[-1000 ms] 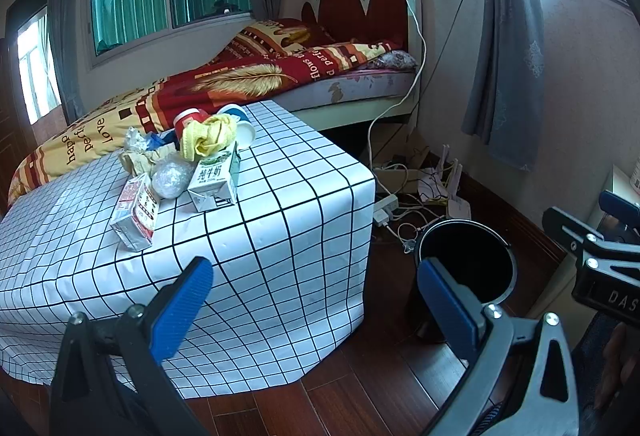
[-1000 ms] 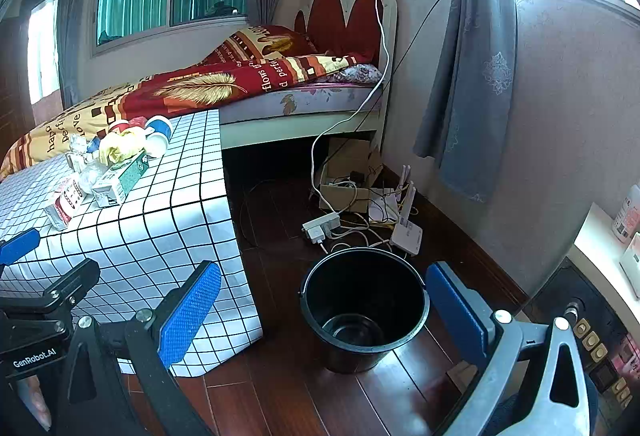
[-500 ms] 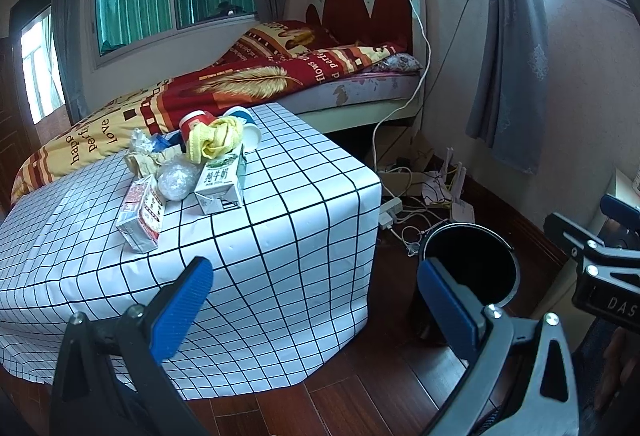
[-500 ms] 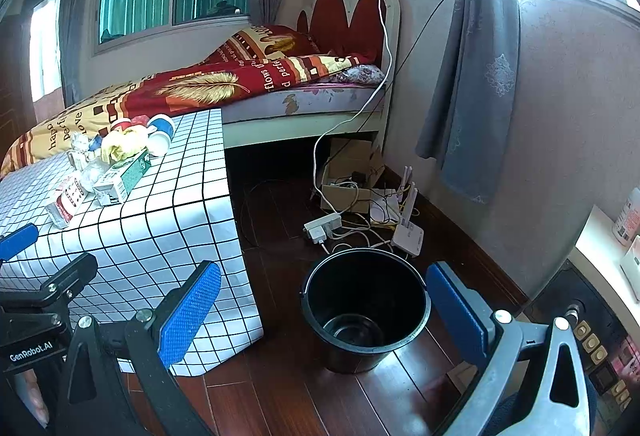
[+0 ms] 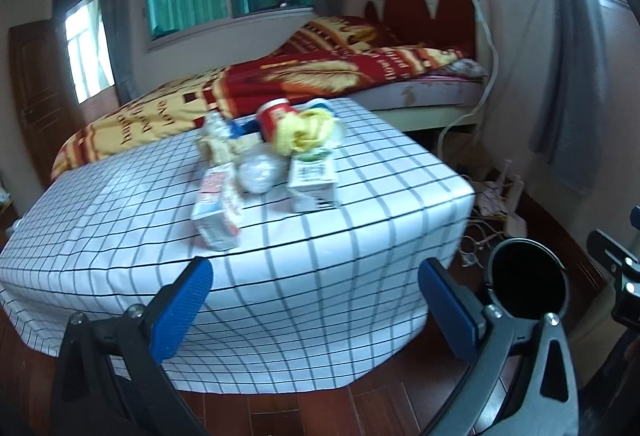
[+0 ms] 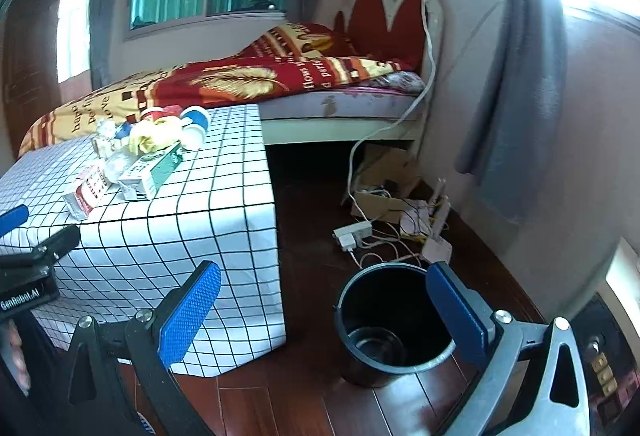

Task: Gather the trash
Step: 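Grasp the yellow cloth with the right tool while the left tool grasps the white milk carton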

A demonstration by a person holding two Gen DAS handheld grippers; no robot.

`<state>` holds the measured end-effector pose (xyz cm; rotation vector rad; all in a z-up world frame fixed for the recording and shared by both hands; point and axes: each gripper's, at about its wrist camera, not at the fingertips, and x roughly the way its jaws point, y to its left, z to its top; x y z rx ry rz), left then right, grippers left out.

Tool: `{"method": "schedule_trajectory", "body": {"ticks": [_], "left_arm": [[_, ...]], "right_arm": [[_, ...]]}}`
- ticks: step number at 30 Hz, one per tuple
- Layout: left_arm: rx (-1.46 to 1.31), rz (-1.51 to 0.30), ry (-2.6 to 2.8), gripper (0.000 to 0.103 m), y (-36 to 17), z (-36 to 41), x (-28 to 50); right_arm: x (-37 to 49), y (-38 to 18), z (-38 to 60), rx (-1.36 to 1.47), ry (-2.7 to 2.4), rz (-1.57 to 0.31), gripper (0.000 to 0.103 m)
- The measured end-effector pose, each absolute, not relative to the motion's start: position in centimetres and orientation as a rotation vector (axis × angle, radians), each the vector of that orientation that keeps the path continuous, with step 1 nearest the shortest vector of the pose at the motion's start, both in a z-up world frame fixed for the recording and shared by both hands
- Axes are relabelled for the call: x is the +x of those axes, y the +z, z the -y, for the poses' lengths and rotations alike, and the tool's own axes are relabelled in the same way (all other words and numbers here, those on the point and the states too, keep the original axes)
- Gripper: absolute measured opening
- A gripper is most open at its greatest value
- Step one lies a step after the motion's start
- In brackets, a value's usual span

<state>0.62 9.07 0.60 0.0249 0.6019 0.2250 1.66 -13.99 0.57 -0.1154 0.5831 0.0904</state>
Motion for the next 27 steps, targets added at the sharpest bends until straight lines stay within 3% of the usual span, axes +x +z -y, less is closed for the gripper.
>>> {"method": "schedule_trajectory", "body": {"ticks": [20,27], "left_arm": [[-0.098,-0.646,0.383,0.102,-1.6,-19.9,6.1],[-0.151,-0.683,0.372,0.087,-3.2,-21.8,9.3]], "right_arm": [[11.7,-0.7,2.8,-0.135,0.346,-0.607,0.103],[15.1,-1.0,-0.6,-0.141,0.388,-0.605,0.103]]}}
